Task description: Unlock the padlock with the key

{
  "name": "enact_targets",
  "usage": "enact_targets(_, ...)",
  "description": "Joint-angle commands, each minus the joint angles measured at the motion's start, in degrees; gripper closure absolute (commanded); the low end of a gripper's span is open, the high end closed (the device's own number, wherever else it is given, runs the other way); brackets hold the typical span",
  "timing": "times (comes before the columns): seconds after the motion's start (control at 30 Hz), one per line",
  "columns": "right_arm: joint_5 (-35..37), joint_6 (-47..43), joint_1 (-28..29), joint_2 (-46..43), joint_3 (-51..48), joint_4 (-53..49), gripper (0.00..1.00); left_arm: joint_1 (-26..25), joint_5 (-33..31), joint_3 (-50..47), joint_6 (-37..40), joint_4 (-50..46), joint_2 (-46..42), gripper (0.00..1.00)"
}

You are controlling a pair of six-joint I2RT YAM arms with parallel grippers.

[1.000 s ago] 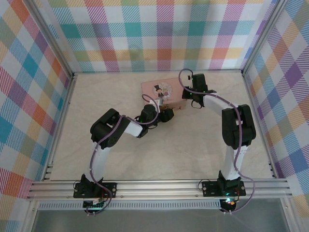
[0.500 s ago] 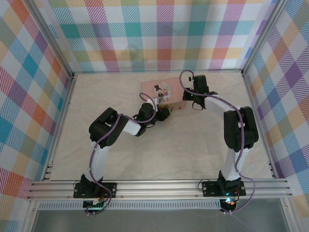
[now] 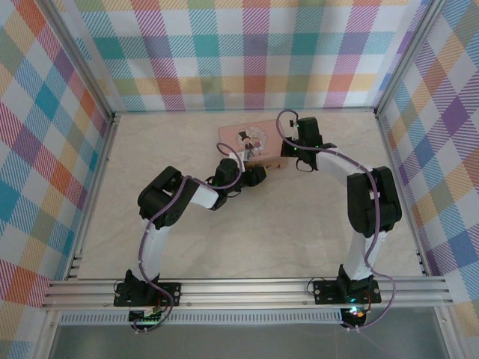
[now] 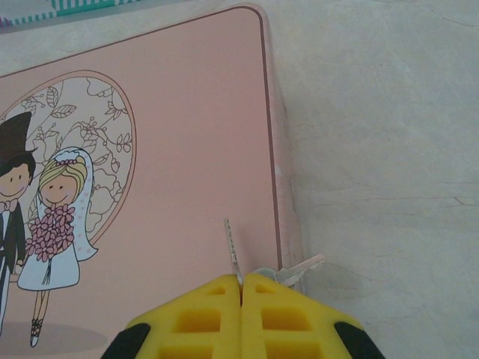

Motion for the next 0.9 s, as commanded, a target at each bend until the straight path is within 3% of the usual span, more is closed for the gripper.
enact_targets(0.0,1.3,0.2,-0.6,-3.7,-0.4,0.1,1.00,0.4,0.6,0.4,-0.9,-0.9,0.3,0.64)
enact_targets(0.23,2.8,-0.7,-3.2,-2.6,0.8,-2.5,1.00,0.5,0.3,-0.6,-1.1,-0.5,0.0,0.63)
enact_targets(0.57,-0.9,-2.4,-2.9,3.7,3.3,-4.9,1.00,0.5,0.9,0.4,-1.6,-0.8,0.3,0.60)
enact_targets(0.87,-3.3,-2.3,-0.8,1.9,0.5,-2.5,1.00,0.5,0.3,0.7,-1.9,-0.5,1.0,0.53)
